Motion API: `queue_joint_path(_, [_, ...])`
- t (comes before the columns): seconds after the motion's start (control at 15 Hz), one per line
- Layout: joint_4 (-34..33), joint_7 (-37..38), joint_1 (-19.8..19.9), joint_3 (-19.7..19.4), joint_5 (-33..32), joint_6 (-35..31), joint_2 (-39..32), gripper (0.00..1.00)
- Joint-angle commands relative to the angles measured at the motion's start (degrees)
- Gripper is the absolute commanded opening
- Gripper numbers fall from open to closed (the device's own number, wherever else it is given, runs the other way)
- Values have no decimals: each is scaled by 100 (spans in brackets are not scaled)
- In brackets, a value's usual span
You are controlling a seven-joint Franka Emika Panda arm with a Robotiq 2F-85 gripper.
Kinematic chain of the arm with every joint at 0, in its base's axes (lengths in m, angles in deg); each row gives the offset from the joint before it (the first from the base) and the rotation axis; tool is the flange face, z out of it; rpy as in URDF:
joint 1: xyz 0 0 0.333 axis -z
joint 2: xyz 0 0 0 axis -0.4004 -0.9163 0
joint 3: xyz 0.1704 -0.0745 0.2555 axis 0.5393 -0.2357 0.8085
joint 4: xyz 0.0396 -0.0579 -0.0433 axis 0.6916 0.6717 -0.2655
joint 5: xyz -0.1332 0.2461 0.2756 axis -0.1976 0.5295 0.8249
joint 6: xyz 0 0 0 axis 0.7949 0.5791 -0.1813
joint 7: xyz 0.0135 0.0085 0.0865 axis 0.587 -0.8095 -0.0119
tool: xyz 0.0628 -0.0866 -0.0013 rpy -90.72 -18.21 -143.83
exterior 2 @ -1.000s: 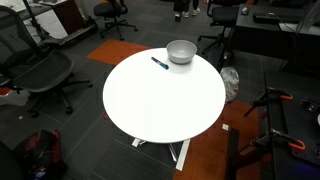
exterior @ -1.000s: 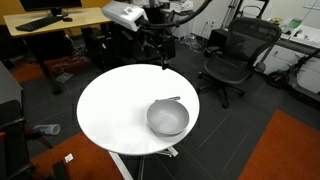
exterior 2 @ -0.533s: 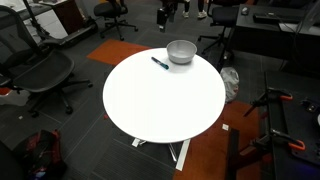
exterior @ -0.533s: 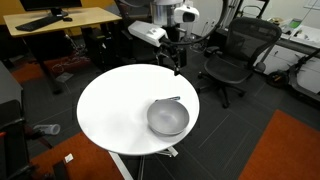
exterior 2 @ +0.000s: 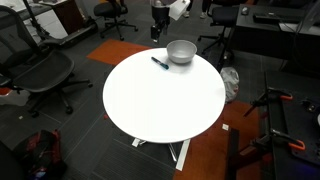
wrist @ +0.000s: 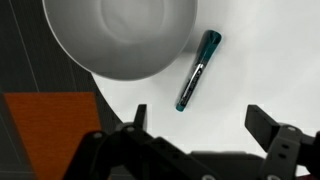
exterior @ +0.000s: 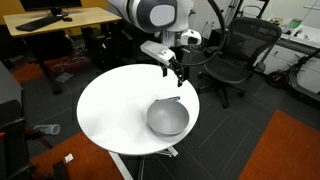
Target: Put the pen in the bowl
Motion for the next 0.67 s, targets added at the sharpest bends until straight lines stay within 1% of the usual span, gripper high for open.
queue_joint_path(0.0, [-662, -41, 101, 153, -103, 243, -490, 100])
queue_joint_path(0.27, [-1064, -99, 88, 214, -125, 324, -894, 100])
queue_joint_path(0.6, [-1562, -111, 88, 262, -128, 625, -1335, 100])
